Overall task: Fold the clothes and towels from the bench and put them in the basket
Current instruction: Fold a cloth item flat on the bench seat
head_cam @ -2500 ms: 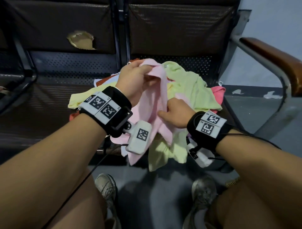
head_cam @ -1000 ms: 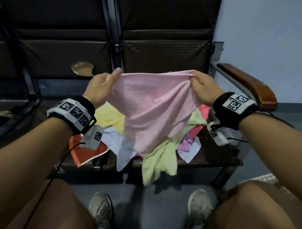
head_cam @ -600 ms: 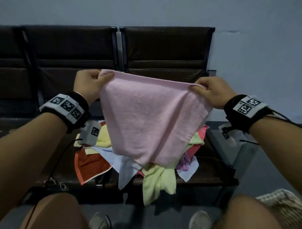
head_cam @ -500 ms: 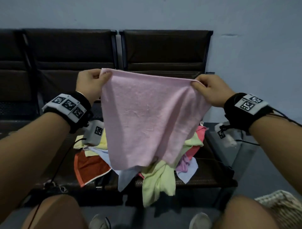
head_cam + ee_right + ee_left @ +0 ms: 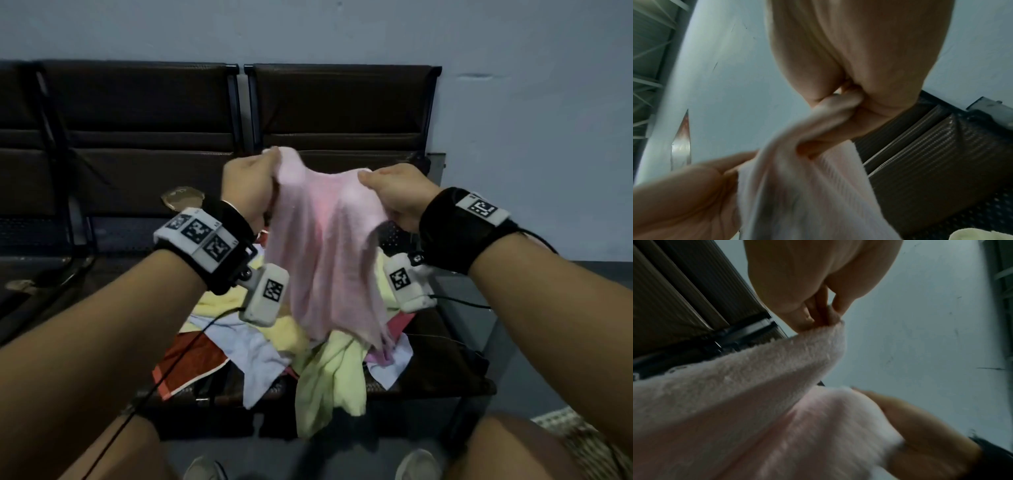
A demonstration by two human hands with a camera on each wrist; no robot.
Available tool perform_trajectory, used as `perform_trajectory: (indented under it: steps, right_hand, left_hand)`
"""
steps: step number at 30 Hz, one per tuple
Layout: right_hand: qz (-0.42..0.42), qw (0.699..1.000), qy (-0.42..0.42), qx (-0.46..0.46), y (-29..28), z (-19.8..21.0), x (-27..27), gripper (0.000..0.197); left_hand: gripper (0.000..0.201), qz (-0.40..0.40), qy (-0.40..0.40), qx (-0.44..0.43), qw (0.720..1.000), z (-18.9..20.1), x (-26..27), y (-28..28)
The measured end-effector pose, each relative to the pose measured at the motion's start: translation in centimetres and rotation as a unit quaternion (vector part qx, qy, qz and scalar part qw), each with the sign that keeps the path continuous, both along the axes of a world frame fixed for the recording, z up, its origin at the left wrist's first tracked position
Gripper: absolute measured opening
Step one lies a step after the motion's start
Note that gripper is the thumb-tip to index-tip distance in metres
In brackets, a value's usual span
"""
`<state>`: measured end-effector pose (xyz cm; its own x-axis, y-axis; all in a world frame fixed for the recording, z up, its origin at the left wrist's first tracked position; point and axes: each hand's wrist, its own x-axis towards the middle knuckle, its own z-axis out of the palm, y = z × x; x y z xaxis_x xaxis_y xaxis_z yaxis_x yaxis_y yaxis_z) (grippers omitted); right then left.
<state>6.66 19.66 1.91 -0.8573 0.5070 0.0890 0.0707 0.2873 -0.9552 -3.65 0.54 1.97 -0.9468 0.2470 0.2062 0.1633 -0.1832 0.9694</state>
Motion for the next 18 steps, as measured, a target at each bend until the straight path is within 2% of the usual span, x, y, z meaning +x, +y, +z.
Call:
perform_trajectory:
  steps: [4, 5, 6, 8, 9, 11, 13, 14, 16, 18]
  right_hand:
    - [0.054, 0.995, 0.009, -0.089, -2.4, 0.2, -0.6, 0.027]
    - [0.065, 0.992, 0.005, -0.112, -2.7, 0.3, -0.4, 0.031]
    - [0.072, 0.990, 0.001, -0.122, -2.8, 0.4, -0.1, 0.036]
    - [0.069, 0.994, -0.008, -0.088, -3.0, 0.3, 0.3, 0.024]
    - [0.065, 0.996, -0.010, -0.066, -3.0, 0.1, 0.5, 0.018]
    - [0.073, 0.996, -0.020, -0.039, -2.8, 0.0, 0.8, 0.027]
    - [0.115, 0.993, -0.025, -0.029, -2.7, 0.0, 1.3, 0.034]
    - [0.141, 0.989, -0.028, -0.028, -2.7, 0.1, 1.4, 0.034]
    - [0.190, 0.980, -0.039, -0.036, -2.7, 0.2, 1.8, 0.033]
    - [0.219, 0.973, -0.048, -0.056, -2.3, 0.1, 1.9, 0.034]
  left_hand:
    - [0.028, -0.135, 0.049, -0.033, 0.989, -0.8, 4.6, 1.5]
    - [0.027, -0.163, 0.065, -0.045, 0.983, -1.1, 5.2, 1.6]
    - [0.027, -0.182, 0.075, -0.056, 0.979, -1.2, 5.6, 1.5]
    - [0.026, -0.203, 0.057, -0.069, 0.975, -1.4, 5.7, 1.3]
    - [0.027, -0.203, 0.033, -0.069, 0.976, -1.4, 5.5, 1.1]
    - [0.026, -0.159, 0.004, -0.055, 0.986, -1.5, 4.6, 0.7]
    - [0.015, -0.104, 0.025, -0.062, 0.992, -1.8, 3.3, 0.5]
    - [0.024, -0.115, 0.027, -0.080, 0.990, -1.9, 2.8, 0.3]
    - [0.034, -0.229, -0.006, -0.104, 0.968, -2.3, 2.2, 0.0]
    - [0.029, -0.338, -0.049, -0.128, 0.931, -2.3, 1.8, -0.5]
